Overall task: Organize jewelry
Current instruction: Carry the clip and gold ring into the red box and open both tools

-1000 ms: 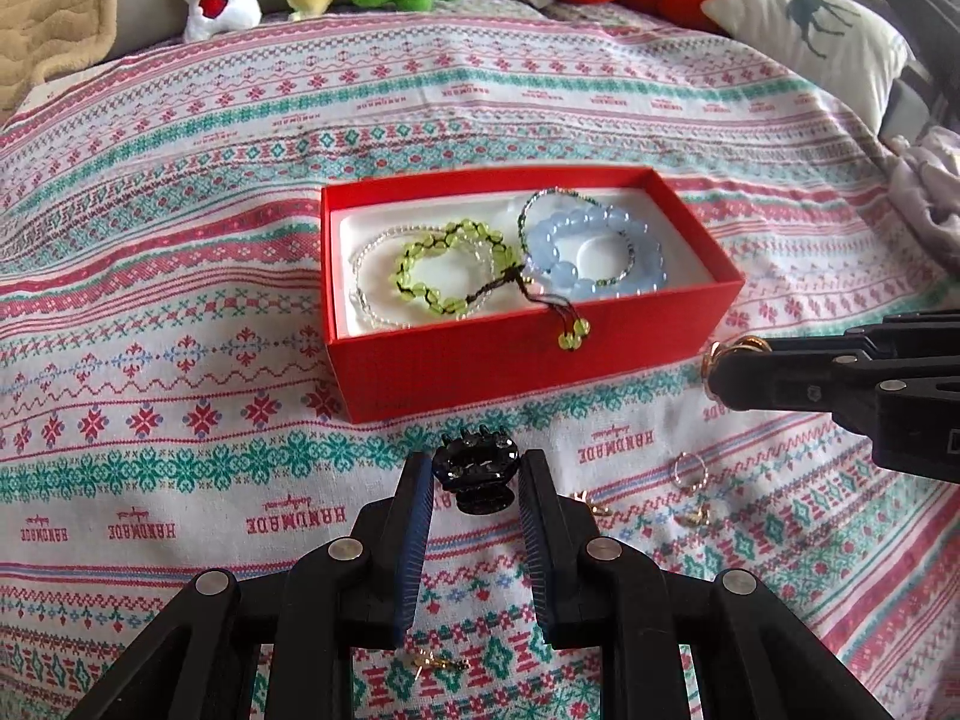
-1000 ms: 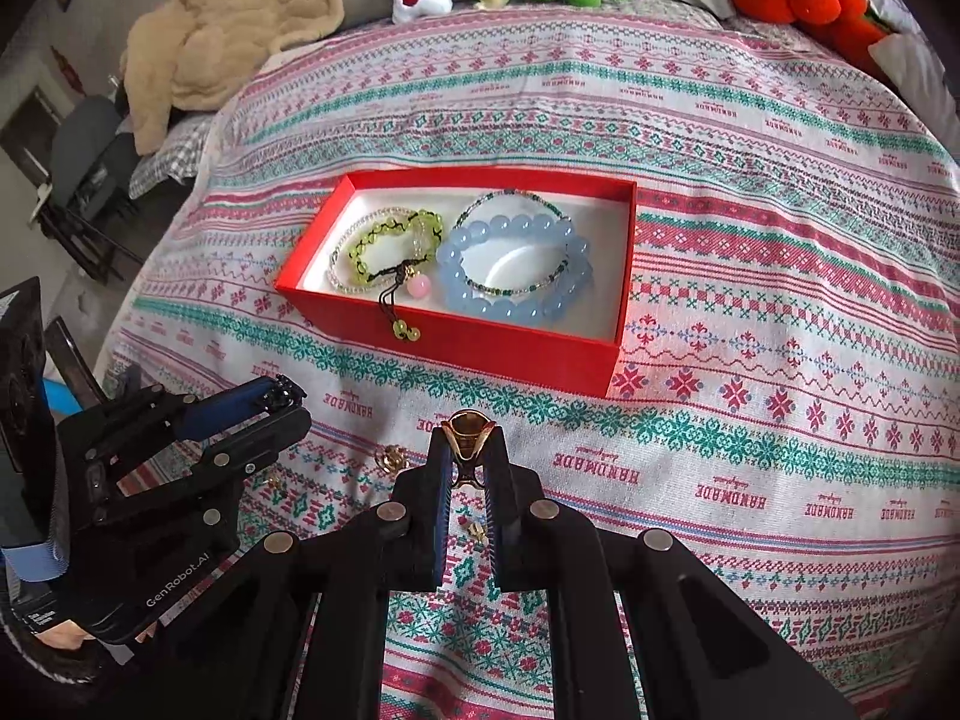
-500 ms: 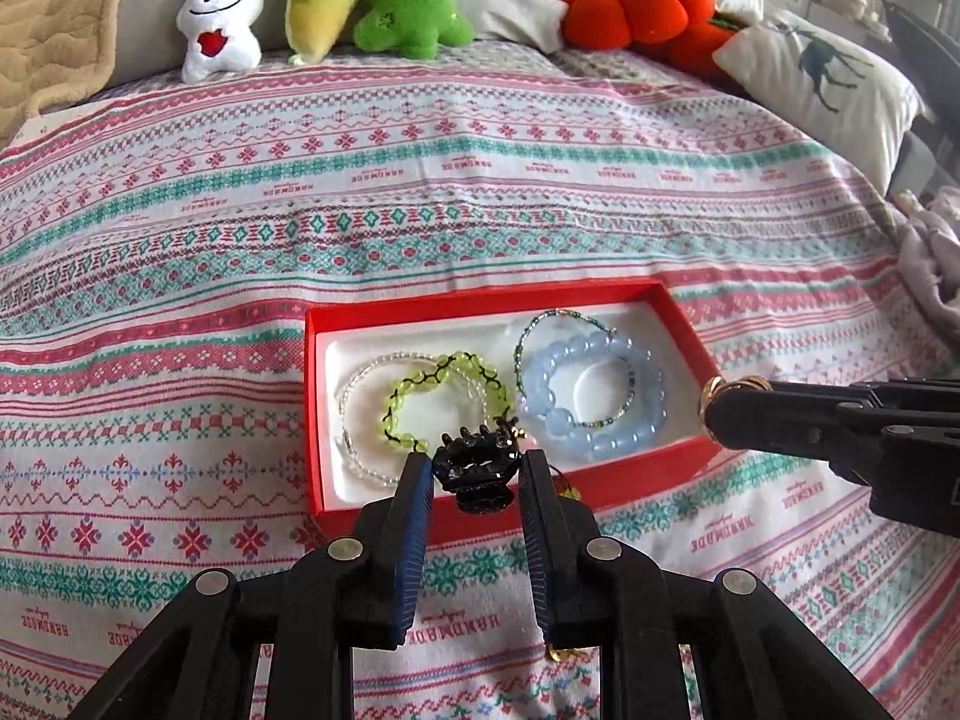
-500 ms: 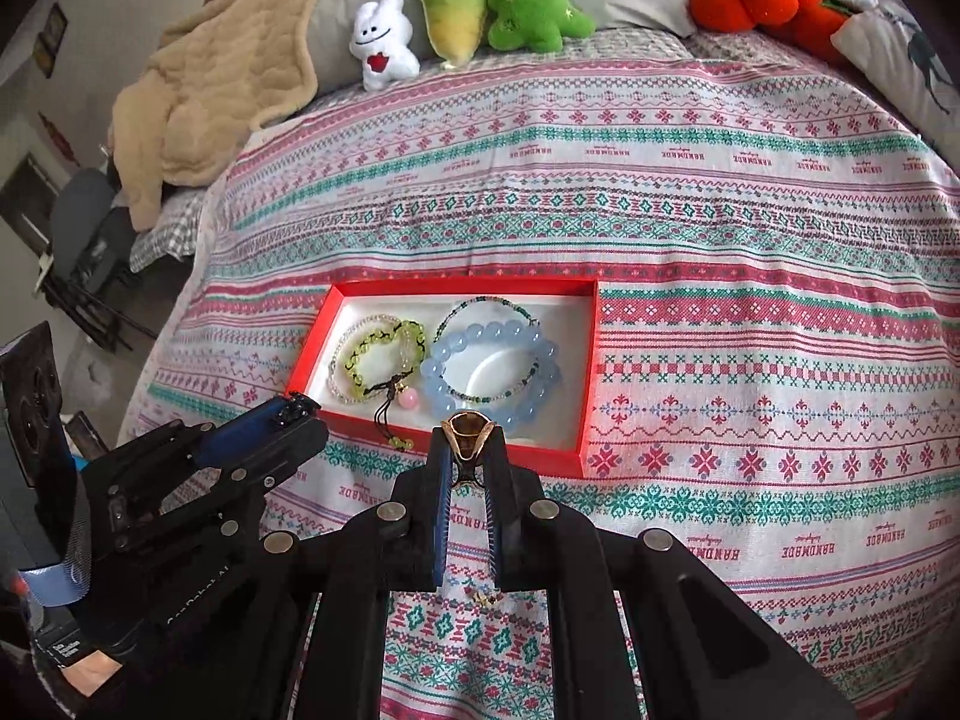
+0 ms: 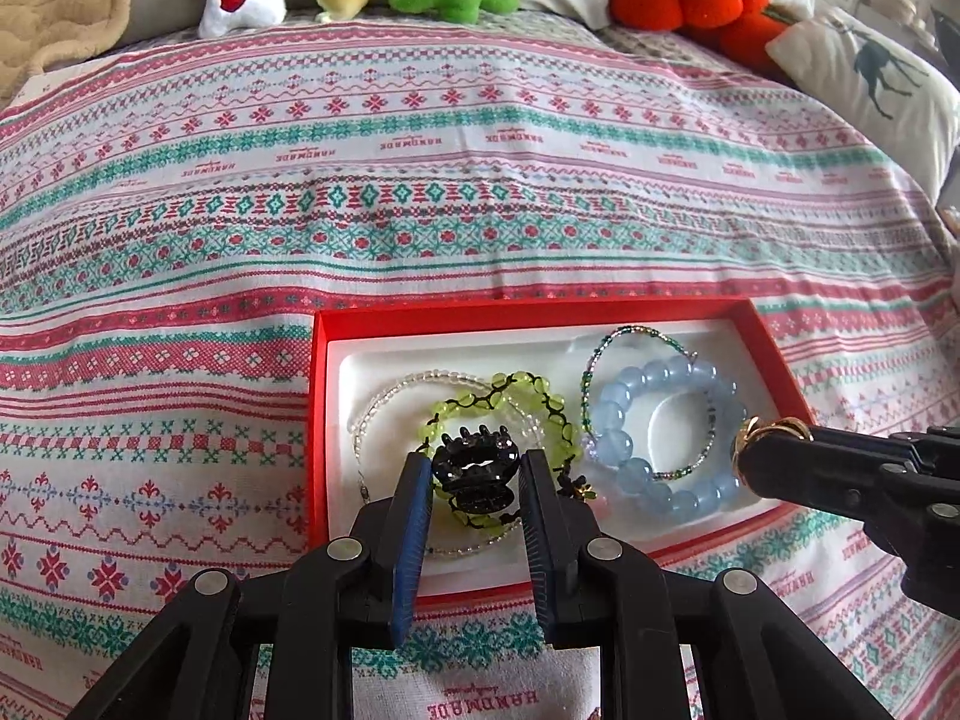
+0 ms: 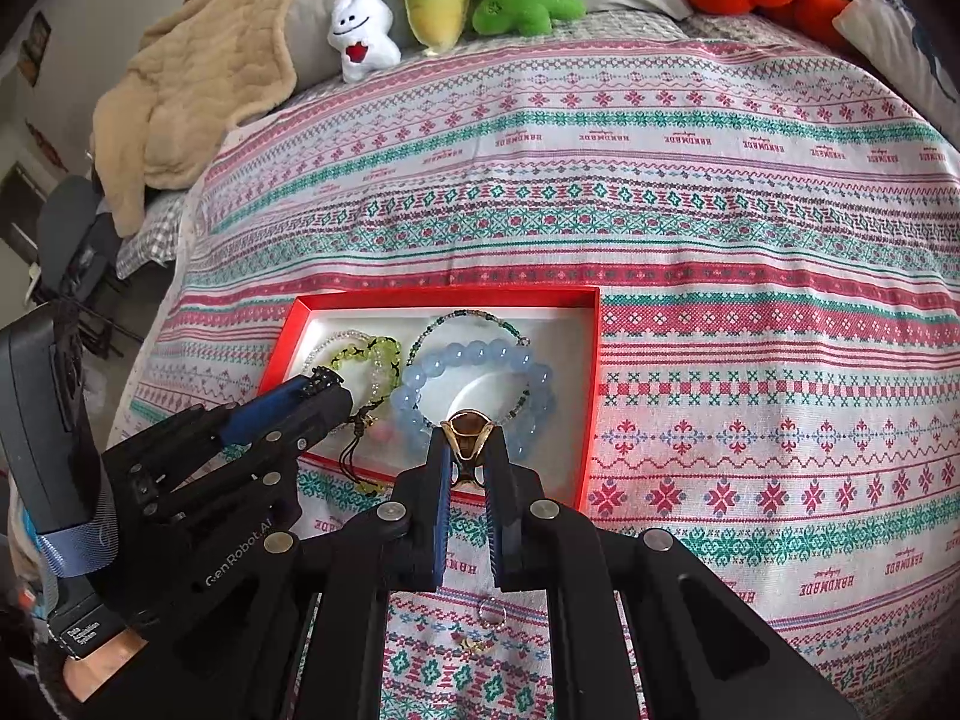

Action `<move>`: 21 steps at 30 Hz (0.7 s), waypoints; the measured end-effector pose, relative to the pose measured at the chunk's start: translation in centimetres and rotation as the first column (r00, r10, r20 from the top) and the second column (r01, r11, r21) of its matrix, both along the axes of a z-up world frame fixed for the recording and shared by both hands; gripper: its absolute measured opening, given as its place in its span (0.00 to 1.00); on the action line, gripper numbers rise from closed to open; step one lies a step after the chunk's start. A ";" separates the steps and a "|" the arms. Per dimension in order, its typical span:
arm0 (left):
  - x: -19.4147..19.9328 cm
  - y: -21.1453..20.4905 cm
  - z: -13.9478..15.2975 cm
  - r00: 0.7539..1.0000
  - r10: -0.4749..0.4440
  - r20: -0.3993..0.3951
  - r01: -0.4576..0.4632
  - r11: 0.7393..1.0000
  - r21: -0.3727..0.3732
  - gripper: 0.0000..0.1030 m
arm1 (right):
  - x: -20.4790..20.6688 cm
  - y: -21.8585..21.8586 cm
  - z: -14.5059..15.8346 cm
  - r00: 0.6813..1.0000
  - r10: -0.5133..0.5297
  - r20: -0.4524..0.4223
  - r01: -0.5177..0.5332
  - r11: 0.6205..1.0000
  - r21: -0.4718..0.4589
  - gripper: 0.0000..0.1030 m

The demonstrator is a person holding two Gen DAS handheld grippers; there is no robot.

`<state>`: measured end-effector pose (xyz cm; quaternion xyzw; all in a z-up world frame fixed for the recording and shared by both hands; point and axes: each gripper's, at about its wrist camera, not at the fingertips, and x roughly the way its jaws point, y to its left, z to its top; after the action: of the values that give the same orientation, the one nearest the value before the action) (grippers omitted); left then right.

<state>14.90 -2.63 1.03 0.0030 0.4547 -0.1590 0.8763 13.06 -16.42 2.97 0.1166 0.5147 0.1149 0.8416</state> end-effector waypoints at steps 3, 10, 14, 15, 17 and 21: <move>-0.2 0.2 0.2 1.000 -0.001 0.002 0.001 1.000 0.003 0.33 | 0.3 0.0 -0.2 1.000 -0.003 -0.003 0.003 1.000 -0.001 0.10; -1.1 0.9 1.1 1.000 0.000 0.011 0.000 1.000 -0.003 0.43 | 1.0 0.3 -0.7 1.000 -0.009 -0.005 0.009 1.000 0.000 0.10; -1.8 1.1 1.6 1.000 -0.007 0.024 0.007 1.000 0.010 0.52 | 1.5 0.6 -1.1 1.000 -0.010 -0.003 0.010 1.000 -0.017 0.11; -2.0 1.1 1.7 1.000 -0.010 0.028 0.010 1.000 0.015 0.54 | 1.6 0.7 -1.2 1.000 -0.011 -0.004 0.011 1.000 -0.023 0.11; -2.3 1.2 1.8 1.000 -0.012 0.027 0.012 1.000 0.021 0.56 | 1.7 0.8 -1.5 1.000 -0.011 -0.005 0.011 0.999 -0.039 0.11; -2.7 1.5 1.8 1.000 -0.009 0.015 0.008 1.000 0.027 0.63 | 1.7 0.8 -1.5 1.000 -0.009 0.006 0.009 0.999 -0.054 0.11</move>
<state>12.19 -1.12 2.79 0.0179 0.4500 -0.1566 0.8790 14.81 -15.62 1.50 0.0961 0.5147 0.0974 0.8464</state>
